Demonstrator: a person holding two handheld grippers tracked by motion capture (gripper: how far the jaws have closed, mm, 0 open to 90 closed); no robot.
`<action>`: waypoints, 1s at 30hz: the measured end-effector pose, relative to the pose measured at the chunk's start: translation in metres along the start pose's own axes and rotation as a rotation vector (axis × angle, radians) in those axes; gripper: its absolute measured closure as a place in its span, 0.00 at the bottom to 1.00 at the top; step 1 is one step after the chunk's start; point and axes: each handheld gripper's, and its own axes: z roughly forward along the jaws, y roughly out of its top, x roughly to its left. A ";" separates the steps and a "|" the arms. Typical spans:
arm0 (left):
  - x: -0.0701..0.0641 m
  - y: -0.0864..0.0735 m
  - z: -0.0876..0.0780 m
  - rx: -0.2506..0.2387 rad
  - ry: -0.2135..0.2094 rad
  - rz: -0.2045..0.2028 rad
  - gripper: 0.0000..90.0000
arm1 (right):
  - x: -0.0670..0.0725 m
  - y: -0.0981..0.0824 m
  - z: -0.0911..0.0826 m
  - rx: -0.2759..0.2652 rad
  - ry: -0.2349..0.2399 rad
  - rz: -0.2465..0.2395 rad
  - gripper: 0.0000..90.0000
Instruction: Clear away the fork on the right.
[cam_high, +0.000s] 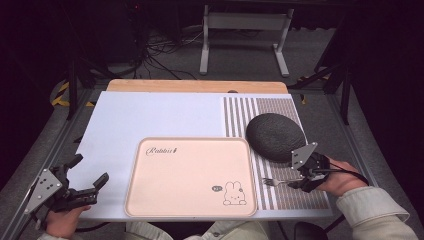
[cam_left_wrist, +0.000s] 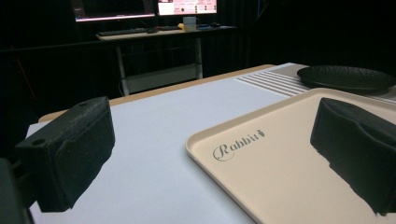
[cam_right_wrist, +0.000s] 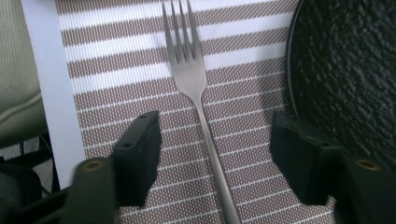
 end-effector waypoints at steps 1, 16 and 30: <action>0.000 0.000 0.000 0.001 0.000 0.001 0.01 | 0.000 -0.001 0.001 0.000 0.005 -0.010 0.48; 0.000 0.000 0.000 0.010 -0.003 0.001 0.01 | -0.007 -0.003 0.025 0.110 0.113 -0.078 0.77; 0.000 0.000 0.001 0.014 -0.002 0.004 0.01 | -0.018 -0.005 0.033 0.105 0.153 -0.140 0.91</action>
